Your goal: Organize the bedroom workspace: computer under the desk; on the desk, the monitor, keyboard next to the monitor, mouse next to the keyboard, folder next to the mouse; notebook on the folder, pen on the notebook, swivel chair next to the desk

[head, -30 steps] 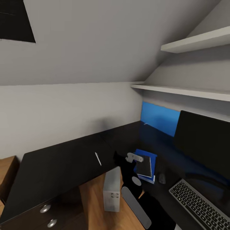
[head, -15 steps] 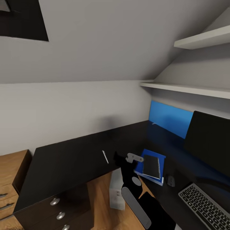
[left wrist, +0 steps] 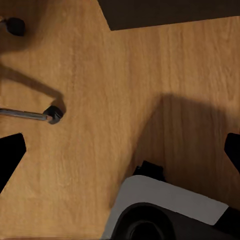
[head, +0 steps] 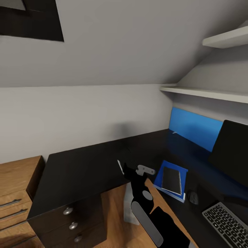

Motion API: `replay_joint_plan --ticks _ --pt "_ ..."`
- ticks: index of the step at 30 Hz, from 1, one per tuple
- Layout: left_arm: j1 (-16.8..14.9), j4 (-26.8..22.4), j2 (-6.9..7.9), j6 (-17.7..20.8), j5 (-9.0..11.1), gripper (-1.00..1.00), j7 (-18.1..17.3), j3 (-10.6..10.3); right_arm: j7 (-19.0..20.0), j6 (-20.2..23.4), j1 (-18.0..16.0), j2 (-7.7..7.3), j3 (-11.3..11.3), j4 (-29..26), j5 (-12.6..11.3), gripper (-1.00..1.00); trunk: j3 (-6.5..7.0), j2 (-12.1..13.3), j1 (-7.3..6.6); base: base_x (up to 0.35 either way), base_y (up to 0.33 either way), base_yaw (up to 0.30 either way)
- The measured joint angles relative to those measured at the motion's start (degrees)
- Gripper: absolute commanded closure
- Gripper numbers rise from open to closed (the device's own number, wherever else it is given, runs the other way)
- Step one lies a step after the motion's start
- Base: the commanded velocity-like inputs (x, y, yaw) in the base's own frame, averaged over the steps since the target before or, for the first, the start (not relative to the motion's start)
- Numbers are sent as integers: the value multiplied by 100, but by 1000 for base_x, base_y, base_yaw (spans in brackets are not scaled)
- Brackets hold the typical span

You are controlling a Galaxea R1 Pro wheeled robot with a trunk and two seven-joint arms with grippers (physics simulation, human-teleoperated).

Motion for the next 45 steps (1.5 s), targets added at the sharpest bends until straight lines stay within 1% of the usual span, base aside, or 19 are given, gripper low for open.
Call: replay_joint_plan --ticks 1,5,7,11,12,15,16,17,18,21,24,29,34,35,41,45 --pt "2 516 -47 -604 29 -100 -8 28 3 1 0 2 1 6 -5 -100 -8 0 0 0 0 158" --pt "-1 753 -67 -827 22 -100 -32 14 4 5 2 5 10 5 -8 -100 -37 0 0 0 0 158" --pt "-2 787 -69 -865 23 -100 -37 12 4 6 1 6 10 6 -8 -100 -52 0 0 0 0 158" --pt "0 833 -71 -1099 30 -100 -50 17 6 6 0 6 6 13 -9 -100 -81 0 0 0 0 158" --pt "1 944 -73 -1559 43 -100 -83 20 9 6 0 7 6 12 -9 -100 -89 0 0 0 0 158" --pt "3 1035 -89 -1905 45 -100 -134 14 8 6 0 5 6 10 -7 -100 -111 0 0 0 0 158" --pt "7 1067 -102 -2175 43 -100 -196 12 8 6 0 2 6 9 -7 -100 -119 0 0 0 0 158" --pt "11 1080 -106 -2302 44 -100 -229 14 9 6 0 1 6 9 -7 -100 -126 0 0 0 0 158" --pt "30 1096 -113 -2529 45 -100 -290 17 8 6 0 2 6 9 -6 -100 -134 0 0 0 0 158" --pt "135 1115 -120 -2849 49 -100 -372 28 6 6 0 -1 6 9 -4 -100 -156 0 0 0 0 158" --pt "209 1123 -123 -3018 45 -100 -416 21 6 7 0 -2 0 9 -3 -100 -178 0 0 0 0 158" --pt "235 1125 -129 -3233 35 -100 -432 16 7 9 0 1 -2 15 -6 -100 -215 0 0 0 0 158" --pt "253 1124 -153 -3604 21 -100 -443 14 12 9 0 7 2 41 -9 -100 -252 0 0 0 0 158" --pt "259 1125 -157 -3729 17 -100 -463 13 15 11 0 12 5 61 -10 -100 -260 0 0 0 0 158" --pt "262 1125 -158 -3779 17 -100 -474 14 31 9 0 15 12 122 -9 -100 -304 0 0 0 -5 158" --pt "262 1121 -153 -3777 18 -100 -476 14 38 9 -1 12 9 131 -10 -100 -334 -1 0 0 -131 158"
